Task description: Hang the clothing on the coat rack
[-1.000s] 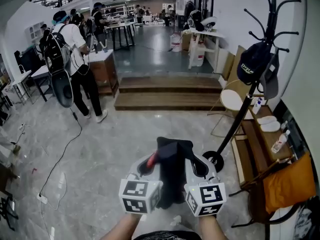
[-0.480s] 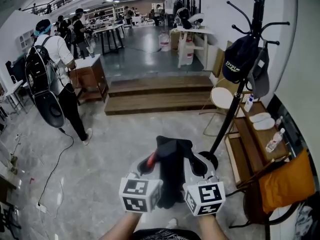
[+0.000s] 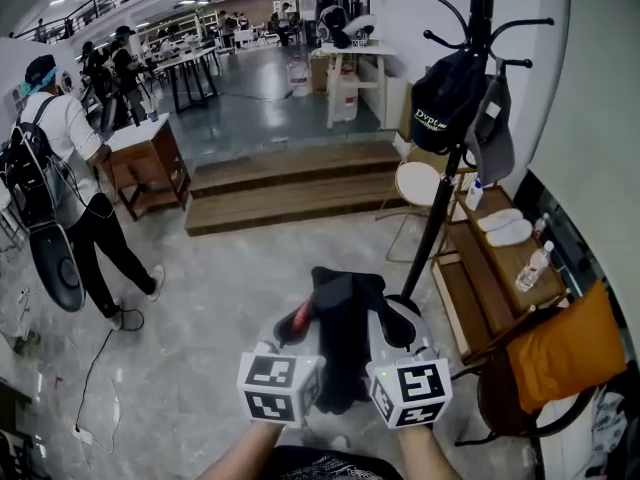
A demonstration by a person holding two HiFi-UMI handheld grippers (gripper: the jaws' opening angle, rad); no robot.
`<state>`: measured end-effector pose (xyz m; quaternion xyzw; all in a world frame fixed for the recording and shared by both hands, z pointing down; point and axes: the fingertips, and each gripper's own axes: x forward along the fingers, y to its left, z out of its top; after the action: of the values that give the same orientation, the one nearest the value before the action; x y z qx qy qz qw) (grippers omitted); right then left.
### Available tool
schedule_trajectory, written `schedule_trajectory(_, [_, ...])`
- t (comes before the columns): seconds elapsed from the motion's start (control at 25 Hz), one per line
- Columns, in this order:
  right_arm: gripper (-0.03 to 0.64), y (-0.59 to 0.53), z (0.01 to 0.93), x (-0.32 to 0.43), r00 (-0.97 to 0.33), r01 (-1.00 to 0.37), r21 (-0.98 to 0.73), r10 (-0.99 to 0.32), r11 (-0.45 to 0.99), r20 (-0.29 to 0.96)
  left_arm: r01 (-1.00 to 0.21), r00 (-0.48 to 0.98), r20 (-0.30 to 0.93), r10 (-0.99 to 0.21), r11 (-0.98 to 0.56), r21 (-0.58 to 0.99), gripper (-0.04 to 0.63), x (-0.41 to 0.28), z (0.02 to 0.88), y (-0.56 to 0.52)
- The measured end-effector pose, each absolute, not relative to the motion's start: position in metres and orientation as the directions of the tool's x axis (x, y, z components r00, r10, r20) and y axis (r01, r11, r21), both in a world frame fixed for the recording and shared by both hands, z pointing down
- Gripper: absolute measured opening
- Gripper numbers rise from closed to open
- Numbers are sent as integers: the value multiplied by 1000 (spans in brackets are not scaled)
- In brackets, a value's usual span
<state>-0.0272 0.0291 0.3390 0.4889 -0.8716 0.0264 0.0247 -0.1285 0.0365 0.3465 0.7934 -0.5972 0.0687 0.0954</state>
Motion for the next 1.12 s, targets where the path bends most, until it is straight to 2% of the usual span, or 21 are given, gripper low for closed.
schedule_trajectory(0.76, [18,-66,348,32,-340,-940,-21,-936,340,90,-893,450,240,-861,-442,89,31,-72,358,-79])
schedule_trajectory(1.12, [18,-107,343,52,-214,-977,-9,-972,214,100,-830,556,236,-797,-548,105,31,-50,354,-135])
